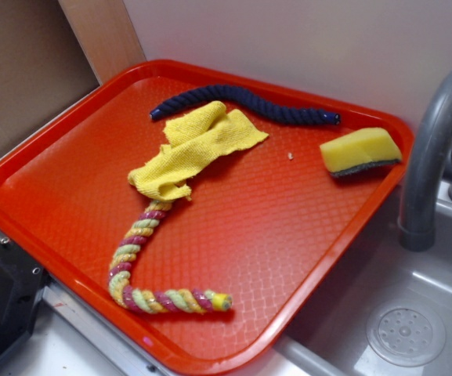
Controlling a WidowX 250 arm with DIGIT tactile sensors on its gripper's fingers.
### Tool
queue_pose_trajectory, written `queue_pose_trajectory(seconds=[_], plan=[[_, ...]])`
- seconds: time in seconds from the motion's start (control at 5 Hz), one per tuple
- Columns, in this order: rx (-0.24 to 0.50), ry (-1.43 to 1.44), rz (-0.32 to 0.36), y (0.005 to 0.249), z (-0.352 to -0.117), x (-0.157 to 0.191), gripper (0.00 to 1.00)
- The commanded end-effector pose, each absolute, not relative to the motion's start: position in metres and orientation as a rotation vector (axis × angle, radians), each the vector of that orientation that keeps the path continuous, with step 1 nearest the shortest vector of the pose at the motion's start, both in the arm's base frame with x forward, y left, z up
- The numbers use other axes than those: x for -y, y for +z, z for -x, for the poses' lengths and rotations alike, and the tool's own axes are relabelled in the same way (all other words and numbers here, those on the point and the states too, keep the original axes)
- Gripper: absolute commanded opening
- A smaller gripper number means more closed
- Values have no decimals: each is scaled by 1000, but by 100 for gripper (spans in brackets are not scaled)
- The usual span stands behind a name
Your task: Grab the yellow cloth.
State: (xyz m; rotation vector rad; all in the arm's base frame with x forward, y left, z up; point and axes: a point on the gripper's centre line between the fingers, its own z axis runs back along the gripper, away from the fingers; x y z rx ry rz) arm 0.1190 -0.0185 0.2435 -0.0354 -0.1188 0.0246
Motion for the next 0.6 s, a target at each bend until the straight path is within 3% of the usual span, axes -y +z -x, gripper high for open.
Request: queue_pose_trajectory(seconds=[0.0, 0.2, 0.4], plan=[[119, 25, 35, 244, -119, 18, 100], [133, 79, -12, 195, -169, 22, 100], [127, 71, -67, 163, -213, 20, 100]])
